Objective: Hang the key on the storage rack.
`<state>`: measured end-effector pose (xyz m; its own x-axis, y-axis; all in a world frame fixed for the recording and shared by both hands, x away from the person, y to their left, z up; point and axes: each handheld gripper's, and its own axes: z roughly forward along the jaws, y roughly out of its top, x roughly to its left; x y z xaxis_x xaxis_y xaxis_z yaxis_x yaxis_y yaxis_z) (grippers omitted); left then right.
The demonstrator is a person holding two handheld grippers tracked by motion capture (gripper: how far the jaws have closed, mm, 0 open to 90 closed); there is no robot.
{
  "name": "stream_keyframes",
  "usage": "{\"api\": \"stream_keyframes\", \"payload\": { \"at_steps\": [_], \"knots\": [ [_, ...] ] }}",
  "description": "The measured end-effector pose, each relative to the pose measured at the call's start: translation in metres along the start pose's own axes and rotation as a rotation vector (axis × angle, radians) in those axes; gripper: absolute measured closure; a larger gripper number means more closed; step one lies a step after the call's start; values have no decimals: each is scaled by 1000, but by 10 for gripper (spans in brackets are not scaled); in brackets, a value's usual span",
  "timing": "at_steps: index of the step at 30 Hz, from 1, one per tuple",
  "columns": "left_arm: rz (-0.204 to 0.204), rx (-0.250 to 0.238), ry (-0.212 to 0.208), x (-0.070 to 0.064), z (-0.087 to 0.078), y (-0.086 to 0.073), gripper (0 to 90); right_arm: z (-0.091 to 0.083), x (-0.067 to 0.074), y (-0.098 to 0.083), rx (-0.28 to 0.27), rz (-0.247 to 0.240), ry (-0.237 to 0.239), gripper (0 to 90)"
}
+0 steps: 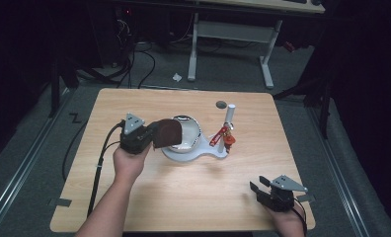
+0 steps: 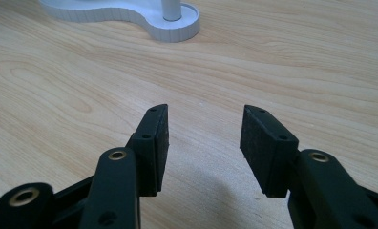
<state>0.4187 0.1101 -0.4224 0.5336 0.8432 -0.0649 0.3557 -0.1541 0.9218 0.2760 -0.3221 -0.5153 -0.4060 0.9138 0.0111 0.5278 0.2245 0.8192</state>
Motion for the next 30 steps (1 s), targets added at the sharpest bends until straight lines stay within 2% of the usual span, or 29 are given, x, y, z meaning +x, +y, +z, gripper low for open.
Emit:
{"api": "stream_keyframes", "payload": {
  "at_steps": [5,11,20,25,30],
  "knots": [
    [0,25,9,-1,9,2,873,0,-1,0,-3,0,3,533],
    [-23,36,18,2,18,4,870,-1,-2,-1,-3,12,10,533],
    [-16,44,29,3,11,9,871,0,-3,-1,-3,14,12,533],
    [-29,55,31,0,12,9,871,-1,-2,-1,-5,10,13,533],
    [-26,62,31,-3,13,8,870,-1,-3,-1,-6,8,11,533]
  ]
}}
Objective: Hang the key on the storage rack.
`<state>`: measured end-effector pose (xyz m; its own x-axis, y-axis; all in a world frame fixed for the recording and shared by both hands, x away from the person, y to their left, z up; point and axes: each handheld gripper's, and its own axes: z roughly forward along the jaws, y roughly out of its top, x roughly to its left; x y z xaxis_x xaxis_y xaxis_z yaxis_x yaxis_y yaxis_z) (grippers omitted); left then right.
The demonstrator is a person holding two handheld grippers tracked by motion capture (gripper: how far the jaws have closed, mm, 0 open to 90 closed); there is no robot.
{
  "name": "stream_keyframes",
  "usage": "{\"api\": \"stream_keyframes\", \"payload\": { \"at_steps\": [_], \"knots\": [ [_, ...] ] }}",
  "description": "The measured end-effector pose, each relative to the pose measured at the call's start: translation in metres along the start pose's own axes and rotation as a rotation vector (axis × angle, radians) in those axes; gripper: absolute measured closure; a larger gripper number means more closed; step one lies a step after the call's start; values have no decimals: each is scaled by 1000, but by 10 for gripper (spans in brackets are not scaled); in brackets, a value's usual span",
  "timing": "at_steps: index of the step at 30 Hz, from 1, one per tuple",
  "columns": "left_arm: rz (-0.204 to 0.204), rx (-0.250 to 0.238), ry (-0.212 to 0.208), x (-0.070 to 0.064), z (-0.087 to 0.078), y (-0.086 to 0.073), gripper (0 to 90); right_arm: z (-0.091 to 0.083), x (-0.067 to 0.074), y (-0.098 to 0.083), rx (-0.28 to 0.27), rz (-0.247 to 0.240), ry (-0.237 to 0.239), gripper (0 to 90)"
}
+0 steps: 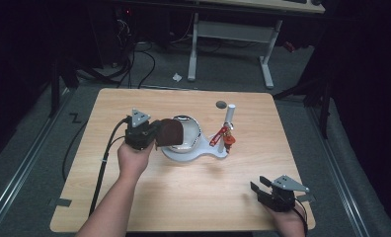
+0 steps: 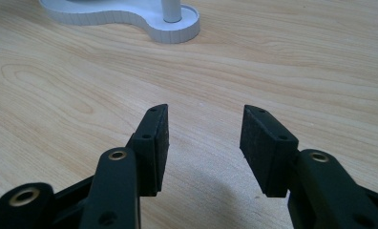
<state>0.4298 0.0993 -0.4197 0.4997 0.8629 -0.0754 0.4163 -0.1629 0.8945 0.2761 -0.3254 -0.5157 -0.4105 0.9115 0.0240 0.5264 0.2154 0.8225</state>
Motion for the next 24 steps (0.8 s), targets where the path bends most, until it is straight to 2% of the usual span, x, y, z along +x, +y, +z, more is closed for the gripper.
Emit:
{"api": "stream_keyframes", "payload": {
  "at_steps": [6,14,20,24],
  "knots": [
    [-20,8,14,-1,5,1,870,0,1,0,0,-2,2,533],
    [-44,7,22,-3,21,3,864,0,0,0,0,-3,2,533],
    [-41,-6,5,-11,30,-1,835,-1,-1,-1,2,3,1,533],
    [-41,-22,-4,-15,33,-2,776,0,-1,-2,6,6,1,533]
  ]
}}
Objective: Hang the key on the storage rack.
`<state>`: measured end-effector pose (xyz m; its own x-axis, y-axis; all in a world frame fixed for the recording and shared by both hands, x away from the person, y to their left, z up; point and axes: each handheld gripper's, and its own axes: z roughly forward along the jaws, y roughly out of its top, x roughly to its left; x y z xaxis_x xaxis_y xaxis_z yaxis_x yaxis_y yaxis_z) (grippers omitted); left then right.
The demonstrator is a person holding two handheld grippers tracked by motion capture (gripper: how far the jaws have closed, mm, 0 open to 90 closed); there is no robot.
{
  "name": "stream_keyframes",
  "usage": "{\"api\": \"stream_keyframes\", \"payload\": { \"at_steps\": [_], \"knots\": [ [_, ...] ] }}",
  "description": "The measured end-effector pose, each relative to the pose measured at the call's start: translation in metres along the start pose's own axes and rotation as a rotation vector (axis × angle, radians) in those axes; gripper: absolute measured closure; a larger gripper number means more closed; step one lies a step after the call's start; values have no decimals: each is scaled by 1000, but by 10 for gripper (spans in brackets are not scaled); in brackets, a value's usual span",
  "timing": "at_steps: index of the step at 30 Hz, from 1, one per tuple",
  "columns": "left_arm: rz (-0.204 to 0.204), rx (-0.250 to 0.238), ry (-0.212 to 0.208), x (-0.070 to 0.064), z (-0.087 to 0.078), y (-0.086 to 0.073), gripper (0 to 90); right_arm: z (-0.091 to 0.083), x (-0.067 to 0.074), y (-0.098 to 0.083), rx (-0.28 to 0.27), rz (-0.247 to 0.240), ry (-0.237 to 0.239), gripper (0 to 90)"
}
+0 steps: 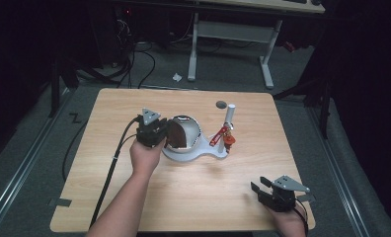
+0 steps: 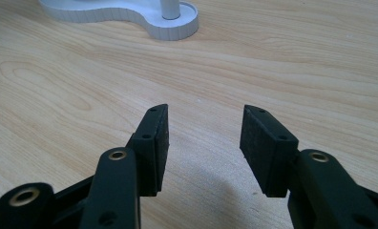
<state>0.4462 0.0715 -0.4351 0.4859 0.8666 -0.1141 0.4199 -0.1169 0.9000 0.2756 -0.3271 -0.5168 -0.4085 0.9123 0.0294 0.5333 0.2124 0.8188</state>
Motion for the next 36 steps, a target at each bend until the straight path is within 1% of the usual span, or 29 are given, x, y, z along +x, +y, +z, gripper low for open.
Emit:
{"api": "stream_keyframes", "payload": {
  "at_steps": [7,8,11,18,21,23,25,28,30,32,36],
  "knots": [
    [2,-35,-15,0,-5,2,656,1,0,0,2,-8,2,533],
    [-4,-34,-20,0,-6,2,646,1,0,0,4,-7,2,533],
    [-4,-37,-28,1,-9,1,624,1,1,0,5,-8,3,533],
    [-1,-35,-45,3,-18,-4,558,2,2,0,8,-18,5,533],
    [-4,-28,-57,3,-22,-6,523,3,2,1,10,-16,6,532],
    [5,-28,-57,3,-26,-7,501,3,2,1,11,-14,7,533],
    [4,-26,-67,4,-29,-8,476,4,2,1,11,-15,6,533],
    [17,-15,-66,5,-33,-10,441,6,2,2,13,-11,4,533],
    [15,-7,-73,7,-36,-12,426,6,3,2,17,-8,4,533],
    [20,-4,-71,8,-40,-14,408,7,3,1,19,-21,4,533],
    [14,-13,-77,11,-50,-19,378,7,4,0,26,-20,5,531]
  ]
}}
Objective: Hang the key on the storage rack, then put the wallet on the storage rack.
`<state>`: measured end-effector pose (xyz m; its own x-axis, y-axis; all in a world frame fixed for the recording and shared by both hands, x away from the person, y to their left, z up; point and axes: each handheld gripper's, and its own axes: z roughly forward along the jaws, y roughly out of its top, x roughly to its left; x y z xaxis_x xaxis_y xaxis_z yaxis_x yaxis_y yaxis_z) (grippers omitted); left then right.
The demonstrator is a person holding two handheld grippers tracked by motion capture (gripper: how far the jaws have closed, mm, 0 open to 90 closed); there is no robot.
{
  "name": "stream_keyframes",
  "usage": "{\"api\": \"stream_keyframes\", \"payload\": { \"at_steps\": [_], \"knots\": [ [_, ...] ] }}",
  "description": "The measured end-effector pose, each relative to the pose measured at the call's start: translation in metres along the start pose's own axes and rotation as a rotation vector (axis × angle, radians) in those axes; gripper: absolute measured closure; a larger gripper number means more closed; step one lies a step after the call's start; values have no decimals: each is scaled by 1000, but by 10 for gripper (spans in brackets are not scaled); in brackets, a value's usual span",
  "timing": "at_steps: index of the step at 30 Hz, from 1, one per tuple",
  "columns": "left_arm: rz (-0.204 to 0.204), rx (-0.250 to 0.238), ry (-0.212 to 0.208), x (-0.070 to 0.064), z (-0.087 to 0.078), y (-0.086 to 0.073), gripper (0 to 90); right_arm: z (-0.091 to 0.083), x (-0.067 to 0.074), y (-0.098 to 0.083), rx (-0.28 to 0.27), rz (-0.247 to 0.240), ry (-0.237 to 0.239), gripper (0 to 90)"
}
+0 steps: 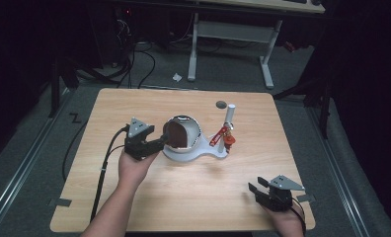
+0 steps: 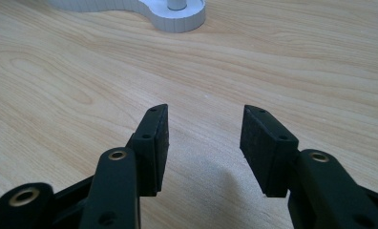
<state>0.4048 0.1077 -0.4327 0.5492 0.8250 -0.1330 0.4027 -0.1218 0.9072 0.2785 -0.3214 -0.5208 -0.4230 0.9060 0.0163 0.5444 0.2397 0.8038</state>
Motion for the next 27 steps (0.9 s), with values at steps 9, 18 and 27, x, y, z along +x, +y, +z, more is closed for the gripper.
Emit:
{"api": "stream_keyframes", "payload": {
  "at_steps": [9,18,27],
  "knots": [
    [1,21,-30,9,-28,-29,356,-4,-3,-1,-14,11,-8,520],
    [-12,112,-40,22,-57,-89,353,1,2,1,-1,-9,-3,515],
    [12,200,45,40,-98,-139,365,1,7,1,3,-31,-1,514]
  ]
}}
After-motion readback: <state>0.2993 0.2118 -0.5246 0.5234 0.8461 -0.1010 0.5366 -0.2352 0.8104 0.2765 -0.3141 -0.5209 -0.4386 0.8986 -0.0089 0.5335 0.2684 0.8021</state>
